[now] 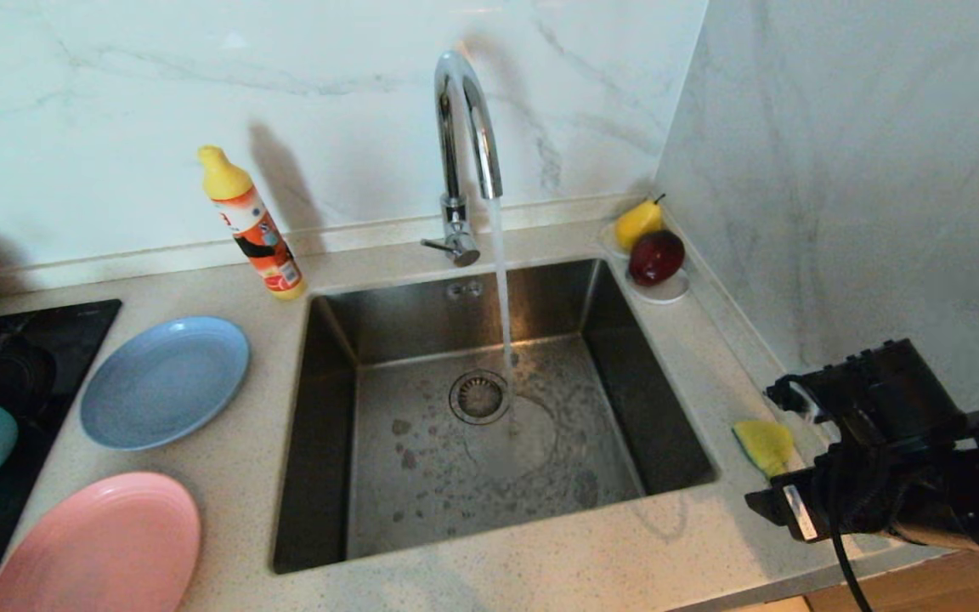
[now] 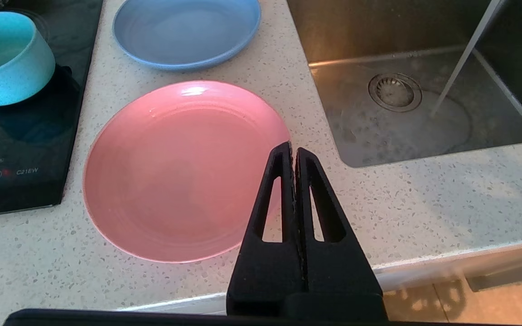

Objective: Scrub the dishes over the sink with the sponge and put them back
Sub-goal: Pick up a bowl and the sponge

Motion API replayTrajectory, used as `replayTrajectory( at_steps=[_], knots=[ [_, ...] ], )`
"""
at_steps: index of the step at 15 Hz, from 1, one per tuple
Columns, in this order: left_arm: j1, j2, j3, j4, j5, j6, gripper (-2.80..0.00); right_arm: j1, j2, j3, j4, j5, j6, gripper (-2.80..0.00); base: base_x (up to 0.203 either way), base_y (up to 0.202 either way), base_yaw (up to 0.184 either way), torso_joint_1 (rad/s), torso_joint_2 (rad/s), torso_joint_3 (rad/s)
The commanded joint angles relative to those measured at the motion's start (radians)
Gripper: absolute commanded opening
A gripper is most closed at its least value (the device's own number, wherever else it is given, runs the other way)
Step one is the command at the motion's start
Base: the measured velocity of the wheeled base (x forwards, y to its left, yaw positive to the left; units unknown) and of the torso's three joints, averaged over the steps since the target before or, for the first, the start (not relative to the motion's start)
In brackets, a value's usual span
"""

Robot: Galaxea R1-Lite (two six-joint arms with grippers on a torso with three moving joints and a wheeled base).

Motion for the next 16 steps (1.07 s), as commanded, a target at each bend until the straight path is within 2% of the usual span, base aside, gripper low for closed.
replayTrajectory(
  at_steps=[1,6,9,16],
  knots=[
    [0.001,0.002,0.014,0.000,0.000,0.000,-2.80,-0.024,0.050,0.000,-0.051,0.029,0.003,0.00,0.000,0.000,0.000,0.000,0.00,0.000],
    [0.001,0.002,0.014,0.000,0.000,0.000,-2.80,-0.062,0.120,0.000,-0.082,0.069,0.006,0.00,0.000,0.000,0.000,0.000,0.00,0.000],
    [0.000,0.002,0.014,0.000,0.000,0.000,-2.80,-0.099,0.165,-0.002,-0.161,0.071,0.006,0.00,0.000,0.000,0.000,0.000,0.00,0.000],
    [0.000,0.002,0.014,0.000,0.000,0.000,-2.80,-0.115,0.189,-0.041,-0.171,0.087,0.024,0.00,0.000,0.000,0.000,0.000,0.00,0.000]
  ],
)
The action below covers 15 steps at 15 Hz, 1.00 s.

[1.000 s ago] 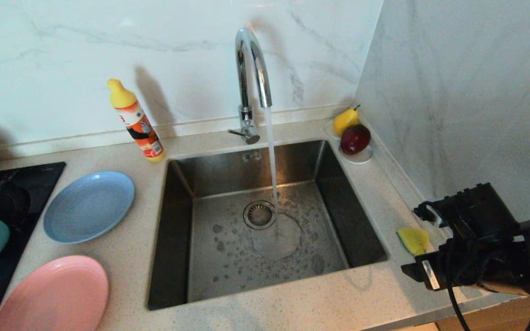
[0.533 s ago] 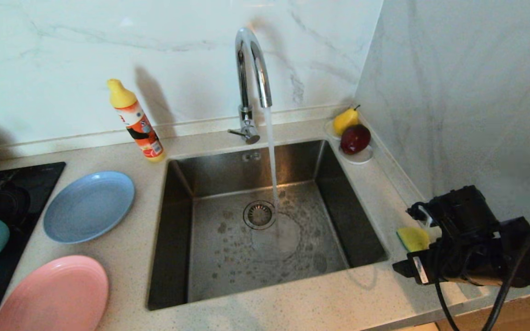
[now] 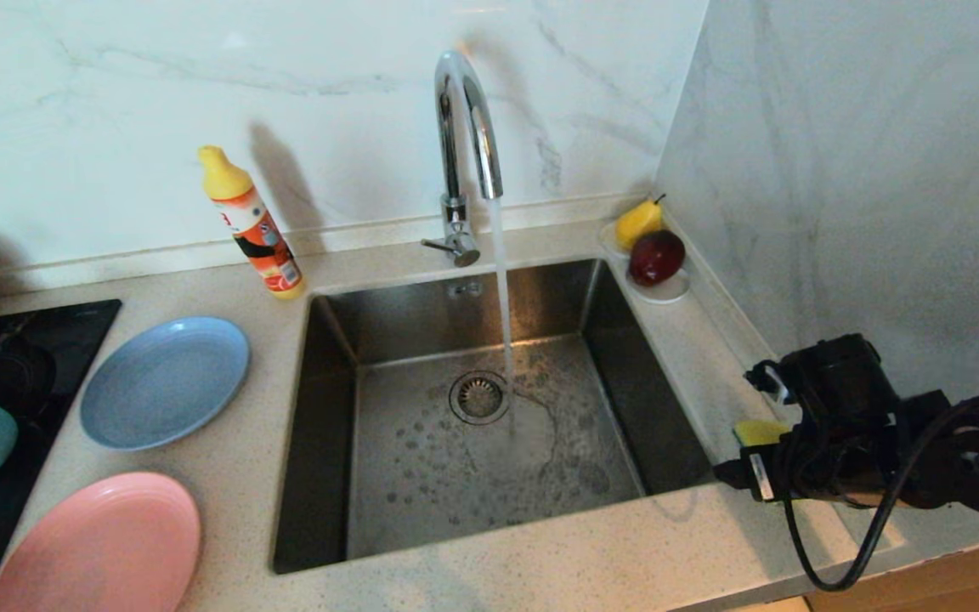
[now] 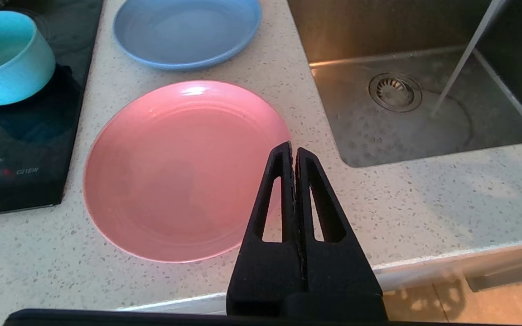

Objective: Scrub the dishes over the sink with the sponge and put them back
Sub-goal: Pick up a bowl and the sponge

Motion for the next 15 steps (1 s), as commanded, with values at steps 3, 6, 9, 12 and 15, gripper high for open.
replayTrajectory(
  at_steps=[3,6,9,12,15],
  knots=[
    [0.000,0.002,0.014,0.000,0.000,0.000,-2.80,-0.006,0.001,-0.011,-0.001,0.015,0.010,0.00,0.000,0.000,0.000,0.000,0.00,0.000],
    [0.000,0.002,0.014,0.000,0.000,0.000,-2.80,-0.007,-0.001,-0.012,-0.001,0.015,0.009,-2.80,0.000,0.000,0.000,0.000,0.00,0.000],
    [0.000,0.002,0.014,0.000,0.000,0.000,-2.80,-0.008,-0.004,-0.012,-0.001,0.015,0.012,-2.80,0.000,0.000,0.000,0.000,0.00,0.000],
    [0.000,0.002,0.014,0.000,0.000,0.000,-2.80,-0.008,0.000,-0.011,-0.001,0.015,0.013,-2.80,0.000,0.000,0.000,0.000,0.00,0.000],
    [0.001,0.002,0.014,0.000,0.000,0.000,-2.80,-0.008,-0.002,-0.013,-0.001,0.015,0.015,-2.80,0.000,0.000,0.000,0.000,0.00,0.000]
  ],
)
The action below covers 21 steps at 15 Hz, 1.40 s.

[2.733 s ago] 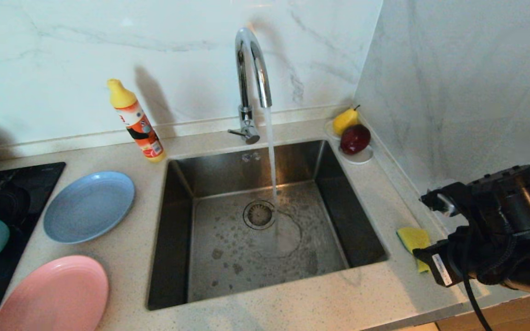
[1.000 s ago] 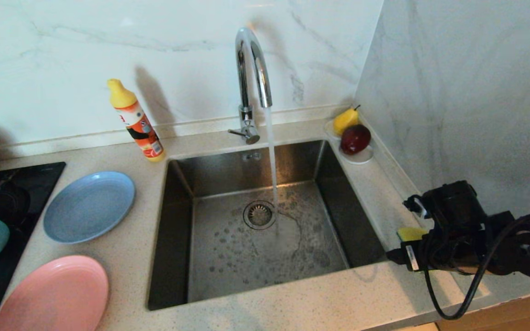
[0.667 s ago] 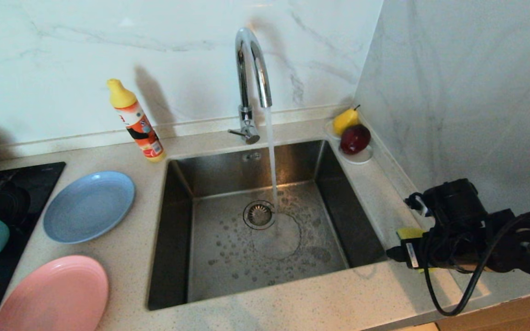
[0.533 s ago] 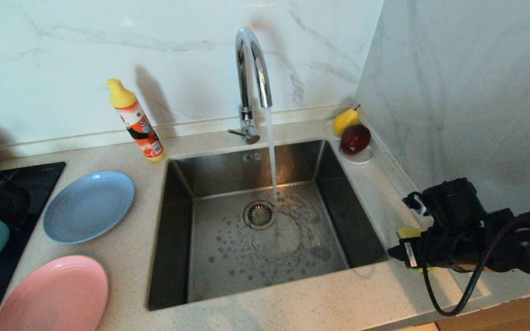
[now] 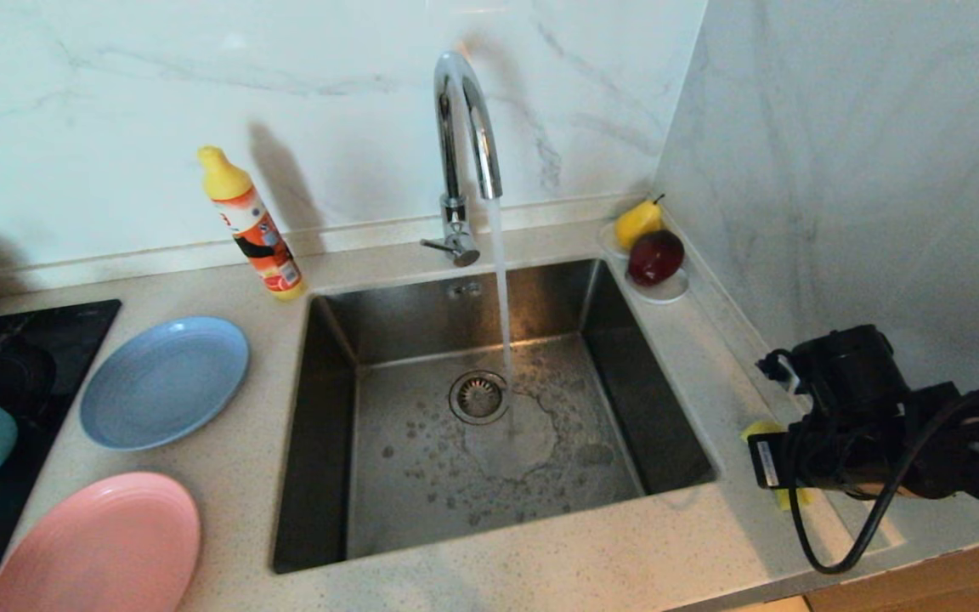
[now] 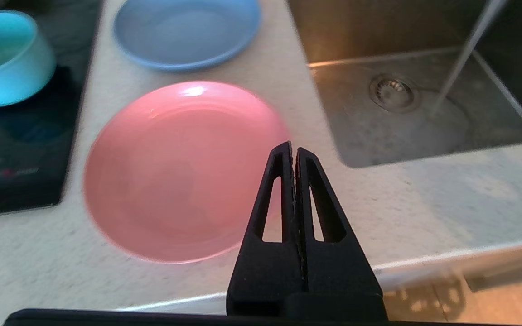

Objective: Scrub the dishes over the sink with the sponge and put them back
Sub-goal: Pick up a bowl and the sponge

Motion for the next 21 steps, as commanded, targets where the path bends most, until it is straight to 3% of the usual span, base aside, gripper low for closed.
replayTrajectory(
  at_steps=[1,12,13,21],
  knots=[
    [0.001,0.002,0.014,0.001,0.000,0.000,-2.80,0.006,-0.003,-0.006,-0.001,0.008,-0.001,-2.80,0.000,0.000,0.000,0.000,0.00,0.000],
    [0.000,0.002,0.014,0.001,0.000,0.000,-2.80,0.006,0.037,-0.096,0.001,0.002,0.000,-2.80,0.000,0.000,0.000,0.000,0.00,0.000],
    [0.001,0.002,0.014,0.001,0.000,0.000,-2.80,0.006,0.048,-0.104,0.000,0.002,0.000,0.00,0.000,0.000,0.000,0.000,0.00,0.000],
    [0.000,0.002,0.014,0.001,0.000,0.000,-2.80,0.004,0.032,-0.102,0.005,-0.003,0.001,0.00,0.000,0.000,0.000,0.000,0.00,0.000]
  ],
)
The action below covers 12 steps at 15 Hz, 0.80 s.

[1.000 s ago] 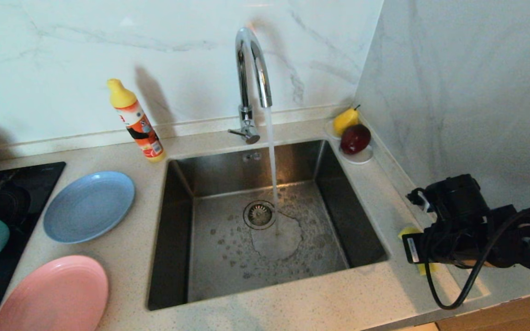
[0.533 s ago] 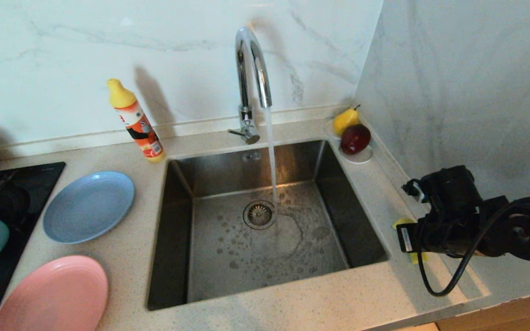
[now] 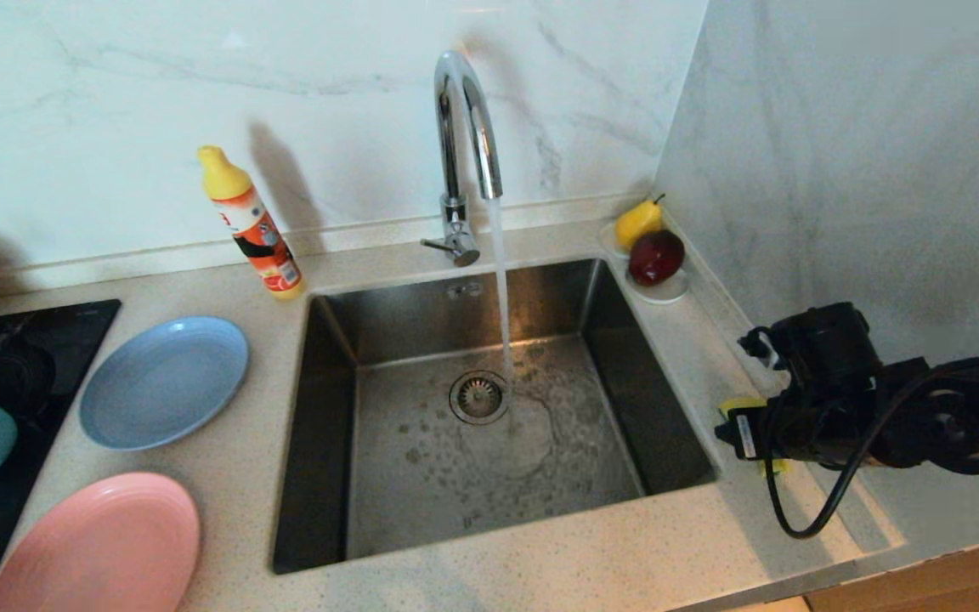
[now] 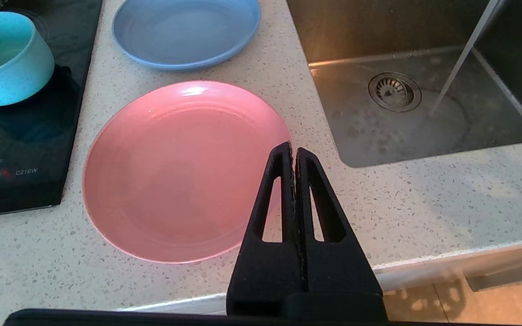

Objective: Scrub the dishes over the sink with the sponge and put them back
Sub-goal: Pick up a bowl and the sponge

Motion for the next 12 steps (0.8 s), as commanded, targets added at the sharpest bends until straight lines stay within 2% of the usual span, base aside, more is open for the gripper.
replayTrajectory(
  at_steps=[1,12],
  knots=[
    [0.000,0.002,0.014,0.000,0.000,0.000,-2.80,0.001,-0.024,0.009,0.008,-0.002,0.000,0.00,0.000,0.000,0.000,0.000,0.00,0.000],
    [0.000,0.002,0.014,0.000,0.000,0.000,-2.80,-0.004,-0.076,0.075,0.012,0.002,0.002,0.00,0.000,0.000,0.000,0.000,0.00,0.000]
  ],
)
